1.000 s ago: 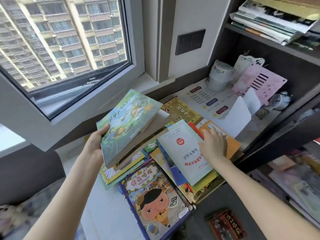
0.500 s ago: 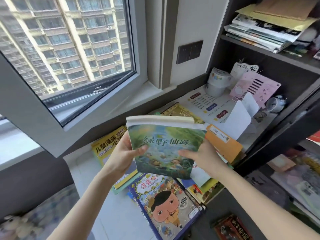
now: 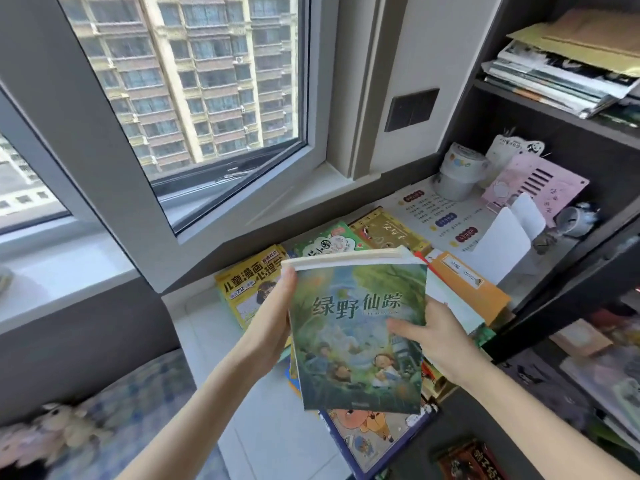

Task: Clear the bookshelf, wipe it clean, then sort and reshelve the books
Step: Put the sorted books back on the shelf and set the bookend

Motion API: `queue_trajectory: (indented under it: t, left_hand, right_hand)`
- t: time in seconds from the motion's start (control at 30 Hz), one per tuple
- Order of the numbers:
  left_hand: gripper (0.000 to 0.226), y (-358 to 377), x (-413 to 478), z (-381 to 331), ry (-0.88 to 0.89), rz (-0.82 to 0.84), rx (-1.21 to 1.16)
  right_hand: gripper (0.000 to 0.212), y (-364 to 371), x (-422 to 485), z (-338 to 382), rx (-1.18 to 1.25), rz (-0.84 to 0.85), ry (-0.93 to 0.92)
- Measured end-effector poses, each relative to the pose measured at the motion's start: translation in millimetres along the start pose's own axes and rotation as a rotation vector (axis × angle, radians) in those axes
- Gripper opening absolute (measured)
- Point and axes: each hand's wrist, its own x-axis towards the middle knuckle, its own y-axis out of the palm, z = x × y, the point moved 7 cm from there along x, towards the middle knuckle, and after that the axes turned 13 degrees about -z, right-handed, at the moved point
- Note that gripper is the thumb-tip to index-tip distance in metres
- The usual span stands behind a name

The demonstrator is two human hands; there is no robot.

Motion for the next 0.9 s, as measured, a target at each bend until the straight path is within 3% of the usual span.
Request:
queue_trajectory:
  t: [0.1,0.23,0.33,0.47,0.63,0.77,0.9]
  left_hand:
    - [0.066,10,1,10,-0.143,-0.063,-0.179]
    - [0.064,31,19,19,-0.279,-0.185,-0.359]
    - [0.069,59,36,25,-0.381,-0.153,-0.448]
    - [0.073,102,52,34,-0.491,-0.130,-0.459]
    - [0.083,108,91,76,-0.605,-0.282,-0.226]
    - [0.072,107,95,88,-0.660,-0.138,0.006]
    - [0.062,91,71,58,-0.557,-0.042,0.212]
  right_hand:
    - [0.030,-11,-1,3,-0.032,-0.037,-0.001]
    - [0.024,-34,-2,30,-0.191,-0.117,-0.119]
    - [0.019,-56,3,60,-0.313,-0.185,-0.213]
    - [0.013,-92,29,76,-0.462,-0.266,-0.204]
    - [0.017,-105,79,49,-0.733,-0.249,-0.087]
    - [0.014,-113,98,25,-0.830,-0.227,0.001]
    - [0.019,-119,103,32,-0.852,-0.232,0.022]
